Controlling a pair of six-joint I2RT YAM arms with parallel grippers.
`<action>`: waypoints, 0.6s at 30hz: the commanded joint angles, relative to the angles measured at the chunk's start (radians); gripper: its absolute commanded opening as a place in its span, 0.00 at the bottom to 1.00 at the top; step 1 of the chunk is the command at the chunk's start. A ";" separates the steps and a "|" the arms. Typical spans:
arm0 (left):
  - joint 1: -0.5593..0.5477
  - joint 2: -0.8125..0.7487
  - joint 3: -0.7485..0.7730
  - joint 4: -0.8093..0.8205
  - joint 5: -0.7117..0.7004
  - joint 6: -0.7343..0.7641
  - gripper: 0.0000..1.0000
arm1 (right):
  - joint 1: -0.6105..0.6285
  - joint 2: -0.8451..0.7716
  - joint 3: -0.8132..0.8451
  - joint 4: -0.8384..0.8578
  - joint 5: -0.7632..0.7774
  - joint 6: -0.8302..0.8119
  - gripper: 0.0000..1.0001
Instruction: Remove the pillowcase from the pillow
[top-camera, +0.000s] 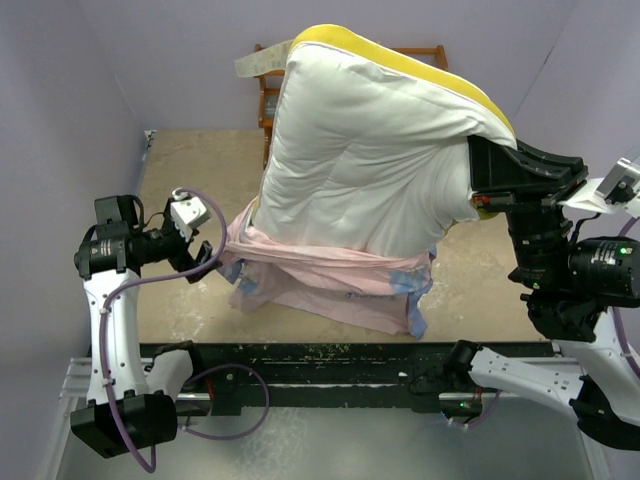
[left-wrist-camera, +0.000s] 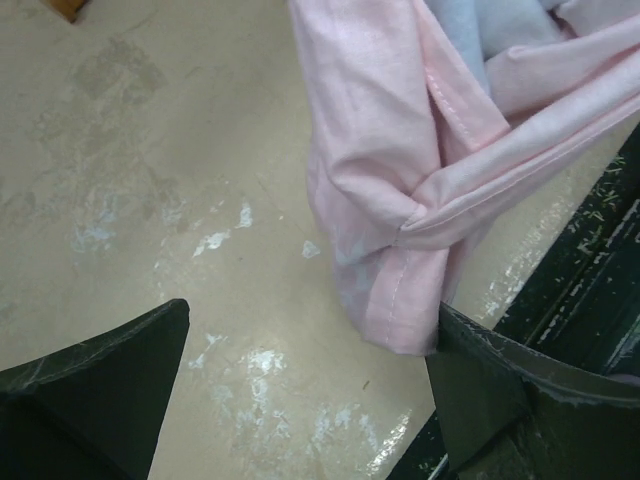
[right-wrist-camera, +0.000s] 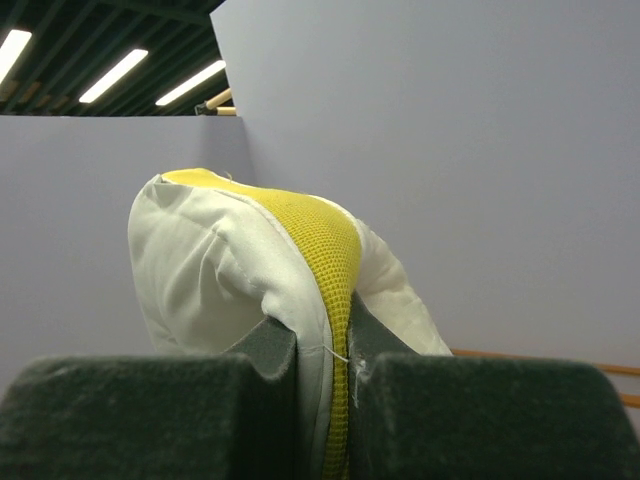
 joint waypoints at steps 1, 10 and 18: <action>0.002 -0.018 0.024 -0.113 0.094 0.077 0.99 | -0.005 0.013 0.118 0.331 -0.017 0.089 0.00; 0.002 -0.112 -0.021 -0.064 0.118 0.098 0.99 | -0.005 0.092 0.188 0.459 0.056 0.153 0.00; 0.003 -0.079 0.229 -0.235 0.116 0.253 0.99 | -0.005 0.184 0.307 0.237 -0.025 0.103 0.00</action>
